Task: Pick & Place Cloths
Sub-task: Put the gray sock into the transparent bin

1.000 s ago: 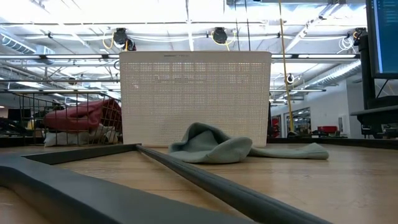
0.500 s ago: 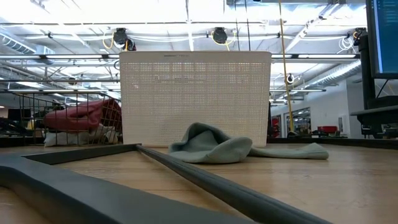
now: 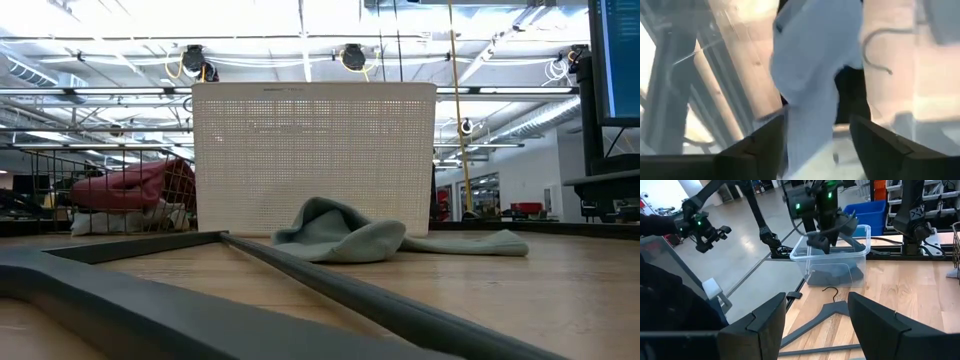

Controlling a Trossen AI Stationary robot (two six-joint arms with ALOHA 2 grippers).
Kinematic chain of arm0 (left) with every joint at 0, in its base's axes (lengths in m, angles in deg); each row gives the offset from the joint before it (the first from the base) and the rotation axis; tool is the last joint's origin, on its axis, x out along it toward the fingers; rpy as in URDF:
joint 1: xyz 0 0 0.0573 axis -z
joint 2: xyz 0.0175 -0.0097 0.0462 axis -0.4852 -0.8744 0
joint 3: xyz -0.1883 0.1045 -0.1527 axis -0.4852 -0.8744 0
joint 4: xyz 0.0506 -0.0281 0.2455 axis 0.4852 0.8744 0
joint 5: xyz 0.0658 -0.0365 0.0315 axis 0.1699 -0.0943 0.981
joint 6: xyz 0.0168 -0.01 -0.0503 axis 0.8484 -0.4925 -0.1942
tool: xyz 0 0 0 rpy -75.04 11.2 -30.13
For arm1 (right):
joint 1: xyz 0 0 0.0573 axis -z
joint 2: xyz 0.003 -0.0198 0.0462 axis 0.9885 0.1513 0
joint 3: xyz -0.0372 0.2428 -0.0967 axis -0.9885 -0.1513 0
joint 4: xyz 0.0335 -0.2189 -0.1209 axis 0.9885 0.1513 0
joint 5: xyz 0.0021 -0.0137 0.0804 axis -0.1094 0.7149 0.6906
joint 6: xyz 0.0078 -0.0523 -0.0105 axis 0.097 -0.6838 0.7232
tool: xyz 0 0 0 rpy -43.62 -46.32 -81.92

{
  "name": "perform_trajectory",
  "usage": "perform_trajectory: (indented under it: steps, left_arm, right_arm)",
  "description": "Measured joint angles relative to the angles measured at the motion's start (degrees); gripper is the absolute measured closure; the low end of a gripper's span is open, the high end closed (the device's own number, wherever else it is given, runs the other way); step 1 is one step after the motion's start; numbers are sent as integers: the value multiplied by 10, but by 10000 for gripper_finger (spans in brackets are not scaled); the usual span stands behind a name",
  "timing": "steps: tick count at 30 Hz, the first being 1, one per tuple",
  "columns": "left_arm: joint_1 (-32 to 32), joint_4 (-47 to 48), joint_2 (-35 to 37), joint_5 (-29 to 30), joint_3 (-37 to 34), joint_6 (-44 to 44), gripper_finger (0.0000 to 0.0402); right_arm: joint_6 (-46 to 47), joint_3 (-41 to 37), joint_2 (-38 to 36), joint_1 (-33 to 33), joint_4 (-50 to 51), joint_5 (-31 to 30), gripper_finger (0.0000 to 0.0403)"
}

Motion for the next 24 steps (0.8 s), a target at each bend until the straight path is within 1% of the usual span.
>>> perform_trajectory:
  steps: [3, 5, 6, 8, 11, 16, 20, 24]
  left_arm:
    - [0, -1, 35, 1, 0, -1, 147]
    - [0, -2, 62, 23, 1, -13, 134]
    - [1, -1, 75, 42, 2, -15, 130]
    - [1, -1, 100, 101, 4, -11, 125]
    - [1, -2, 135, 208, 5, 12, 126]
    - [-1, 0, 177, 381, 5, 82, 134]
    - [-2, 0, 198, 493, 5, 160, 136]
    - [-2, -1, 209, 577, 5, 226, 133]
  right_arm:
    - [-6, 0, 0, 0, 14, 0, 197]
    - [-21, 0, 0, 0, 41, -5, 197]
    - [-29, 0, 0, 0, 62, -17, 197]
    - [-48, 0, 0, -1, 109, -47, 197]
    - [-69, 0, 0, -9, 178, -95, 197]
    - [-94, 0, 5, -43, 251, -151, 197]
    - [-110, 0, 26, -75, 273, -166, 197]
    - [-132, 0, 60, -99, 264, -167, 197]
